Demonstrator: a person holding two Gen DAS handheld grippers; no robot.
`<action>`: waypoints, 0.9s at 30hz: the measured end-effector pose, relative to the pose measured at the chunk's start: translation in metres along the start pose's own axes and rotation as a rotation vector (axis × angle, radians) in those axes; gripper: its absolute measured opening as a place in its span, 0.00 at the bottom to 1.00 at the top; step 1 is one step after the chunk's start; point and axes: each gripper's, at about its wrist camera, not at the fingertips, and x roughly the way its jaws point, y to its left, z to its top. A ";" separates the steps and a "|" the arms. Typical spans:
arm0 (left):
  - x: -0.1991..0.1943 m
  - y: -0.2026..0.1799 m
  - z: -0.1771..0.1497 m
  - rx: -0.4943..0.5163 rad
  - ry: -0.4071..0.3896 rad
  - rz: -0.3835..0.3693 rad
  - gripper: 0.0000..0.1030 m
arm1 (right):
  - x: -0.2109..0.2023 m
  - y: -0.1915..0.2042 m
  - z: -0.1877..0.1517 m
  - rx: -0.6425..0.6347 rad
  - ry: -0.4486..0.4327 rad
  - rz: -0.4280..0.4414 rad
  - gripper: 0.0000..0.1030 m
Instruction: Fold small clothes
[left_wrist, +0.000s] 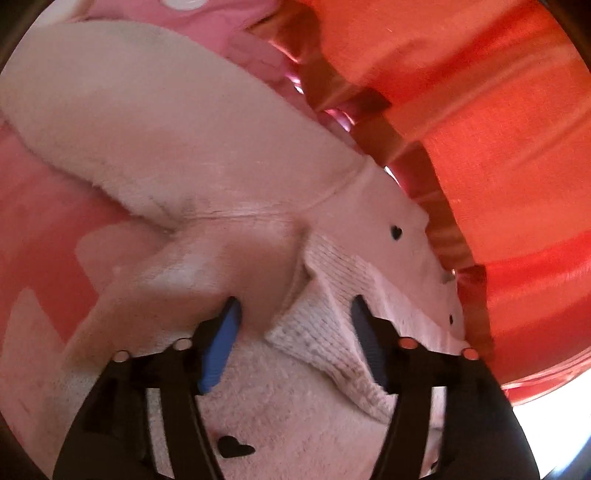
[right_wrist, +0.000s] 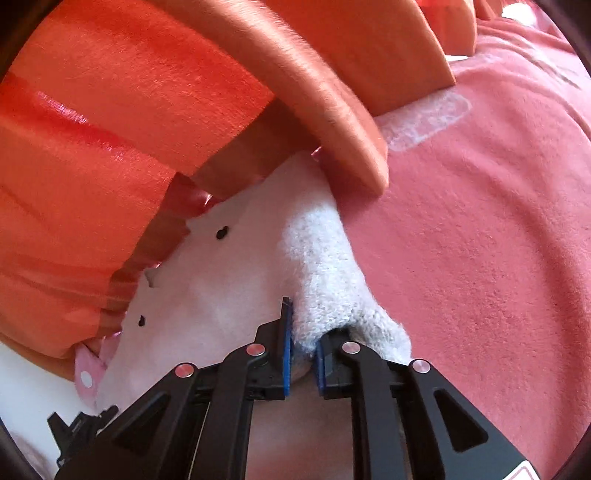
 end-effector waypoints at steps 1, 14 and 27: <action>0.002 0.000 -0.002 -0.004 0.004 -0.012 0.69 | 0.001 0.000 0.000 0.005 0.004 0.001 0.14; -0.029 -0.062 0.027 0.216 -0.180 -0.217 0.08 | -0.025 0.019 0.004 -0.058 -0.120 0.143 0.09; 0.032 -0.021 0.004 0.227 -0.068 0.001 0.10 | 0.012 0.009 -0.008 -0.125 0.031 -0.111 0.10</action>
